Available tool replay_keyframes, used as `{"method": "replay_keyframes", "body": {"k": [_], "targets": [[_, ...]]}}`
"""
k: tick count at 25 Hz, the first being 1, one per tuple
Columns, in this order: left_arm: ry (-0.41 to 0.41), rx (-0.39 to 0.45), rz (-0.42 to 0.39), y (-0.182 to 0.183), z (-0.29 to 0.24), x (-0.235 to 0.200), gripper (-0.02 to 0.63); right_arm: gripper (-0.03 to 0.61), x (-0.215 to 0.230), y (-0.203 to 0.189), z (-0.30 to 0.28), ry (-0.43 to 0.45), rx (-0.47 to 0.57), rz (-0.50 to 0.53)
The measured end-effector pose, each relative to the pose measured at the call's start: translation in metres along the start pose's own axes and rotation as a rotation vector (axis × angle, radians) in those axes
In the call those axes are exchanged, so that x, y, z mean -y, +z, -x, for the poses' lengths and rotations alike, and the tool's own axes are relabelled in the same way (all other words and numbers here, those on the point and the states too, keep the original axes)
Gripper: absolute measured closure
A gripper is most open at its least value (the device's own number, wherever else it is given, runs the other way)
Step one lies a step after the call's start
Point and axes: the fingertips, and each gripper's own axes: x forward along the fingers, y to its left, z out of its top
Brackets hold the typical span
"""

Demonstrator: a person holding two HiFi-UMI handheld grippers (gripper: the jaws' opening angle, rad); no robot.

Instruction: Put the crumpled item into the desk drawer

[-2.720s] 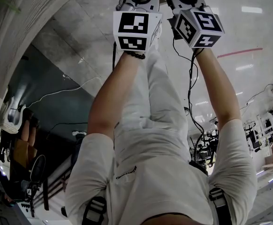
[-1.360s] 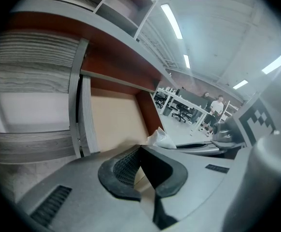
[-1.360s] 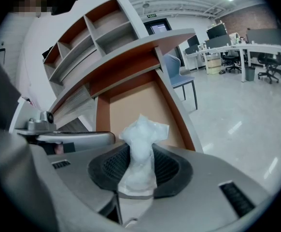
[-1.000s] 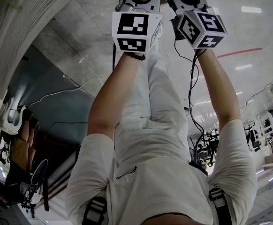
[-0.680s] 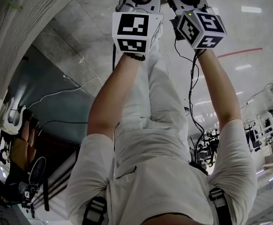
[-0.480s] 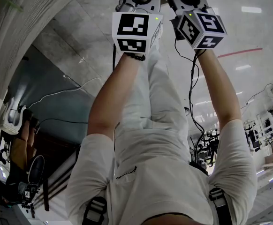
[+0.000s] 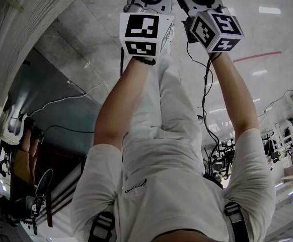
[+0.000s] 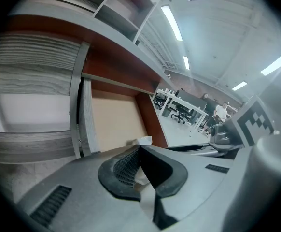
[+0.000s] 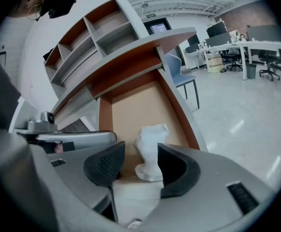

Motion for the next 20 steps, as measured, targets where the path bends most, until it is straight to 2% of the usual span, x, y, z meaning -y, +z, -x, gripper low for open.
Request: {"method": "replay_keyframes", "body": {"k": [10, 11, 13, 20], "targets": [[0.006, 0.0, 0.002, -0.006, -0.001, -0.007, 0.611, 0.37, 0.001, -0.003, -0.006, -0.001, 0.015, -0.011], [0.006, 0.003, 0.001, -0.005, -0.001, -0.005, 0.611, 0.393, 0.003, -0.003, -0.004, -0.003, 0.019, -0.01], [0.005, 0.009, 0.0, -0.005, 0.0, -0.002, 0.611, 0.398, 0.005, -0.003, 0.001, -0.005, 0.025, -0.013], [0.007, 0.025, -0.009, 0.001, 0.008, 0.004, 0.611, 0.532, 0.006, 0.007, 0.021, -0.025, 0.082, -0.006]]}}
